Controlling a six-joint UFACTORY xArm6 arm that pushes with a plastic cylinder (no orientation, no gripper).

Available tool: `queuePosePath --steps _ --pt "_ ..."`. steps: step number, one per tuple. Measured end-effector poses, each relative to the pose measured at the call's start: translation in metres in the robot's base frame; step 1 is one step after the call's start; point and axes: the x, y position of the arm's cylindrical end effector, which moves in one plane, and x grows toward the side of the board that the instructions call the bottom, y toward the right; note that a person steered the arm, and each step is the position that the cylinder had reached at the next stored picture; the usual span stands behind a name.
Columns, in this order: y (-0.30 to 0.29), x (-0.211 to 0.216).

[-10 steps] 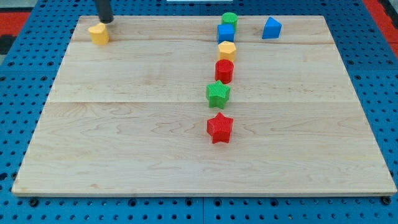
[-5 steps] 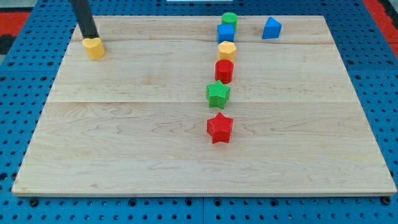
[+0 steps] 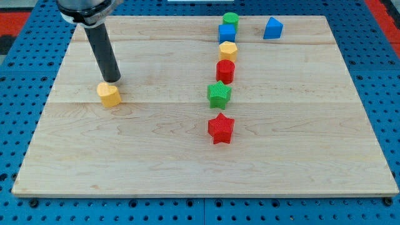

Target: Place the yellow heart at the bottom of the red star

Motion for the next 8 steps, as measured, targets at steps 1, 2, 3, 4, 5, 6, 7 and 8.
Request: queuePosePath --steps 1,2,3,4,5,6,7,8 --pt "0.004 0.052" --pt "0.009 0.081" --pt "0.017 0.115" --pt "0.016 0.124" --pt "-0.025 0.138" --pt "0.053 0.157" --pt "0.124 0.168" --pt "0.084 0.163"
